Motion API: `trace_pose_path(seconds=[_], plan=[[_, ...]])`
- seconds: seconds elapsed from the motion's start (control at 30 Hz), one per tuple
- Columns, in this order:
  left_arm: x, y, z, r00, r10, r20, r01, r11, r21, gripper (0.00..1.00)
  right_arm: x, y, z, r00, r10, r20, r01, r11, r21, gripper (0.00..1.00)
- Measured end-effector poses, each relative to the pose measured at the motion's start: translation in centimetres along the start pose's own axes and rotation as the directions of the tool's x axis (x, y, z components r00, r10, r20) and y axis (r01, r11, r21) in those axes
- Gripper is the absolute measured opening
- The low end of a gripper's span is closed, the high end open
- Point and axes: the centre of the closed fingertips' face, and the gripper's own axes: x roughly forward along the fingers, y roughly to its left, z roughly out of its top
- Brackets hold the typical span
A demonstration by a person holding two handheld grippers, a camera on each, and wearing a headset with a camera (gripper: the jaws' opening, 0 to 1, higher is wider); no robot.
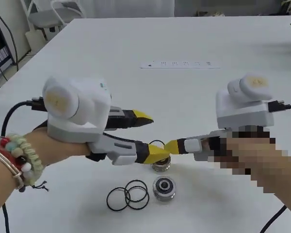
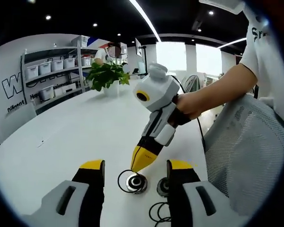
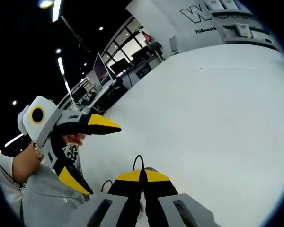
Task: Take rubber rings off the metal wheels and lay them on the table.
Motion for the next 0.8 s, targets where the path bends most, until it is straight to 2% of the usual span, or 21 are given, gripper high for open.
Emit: trace_pose_path(seconds=[0.1, 0.2, 0.37, 0.63, 0.73, 0.8], plan=[[-1.0, -0.6, 0.4, 0.9996, -0.023, -0.015, 0.023, 1.0, 0.018, 0.58, -0.1, 0.2, 0.2, 1.0, 0.003, 0.004, -0.003, 1.0, -0.007, 0.0], [-2.0, -0.9, 0.9, 0.9994, -0.029, -0.016, 0.03, 0.999, 0.033, 0.6, -0.2, 0.6, 0.5, 0.9999, 0.008, 0.011, -0.008, 1.0, -0.018, 0.0], [-4.0, -1.0, 1.5, 0.9998, -0.018, -0.003, 0.018, 0.999, 0.039, 0.68, -0.3, 1.2, 0.9, 0.9996, 0.02, 0.02, -0.019, 0.999, -0.036, 0.0], [-7.7, -0.7, 1.7, 0.999, 0.044, 0.001, -0.044, 0.997, 0.056, 0.76, -0.3, 2.2, 1.4, 0.9988, 0.041, 0.026, -0.04, 0.997, -0.061, 0.0], [-9.0, -0.9, 1.5, 0.9982, 0.06, -0.001, -0.06, 0.997, 0.057, 0.78, -0.3, 2.9, 1.5, 0.9983, 0.054, 0.024, -0.052, 0.996, -0.076, 0.0], [-9.6, -1.5, 1.4, 0.9975, 0.07, -0.003, -0.07, 0.996, 0.054, 0.79, -0.2, 3.2, 1.6, 0.9979, 0.061, 0.022, -0.059, 0.995, -0.083, 0.0]])
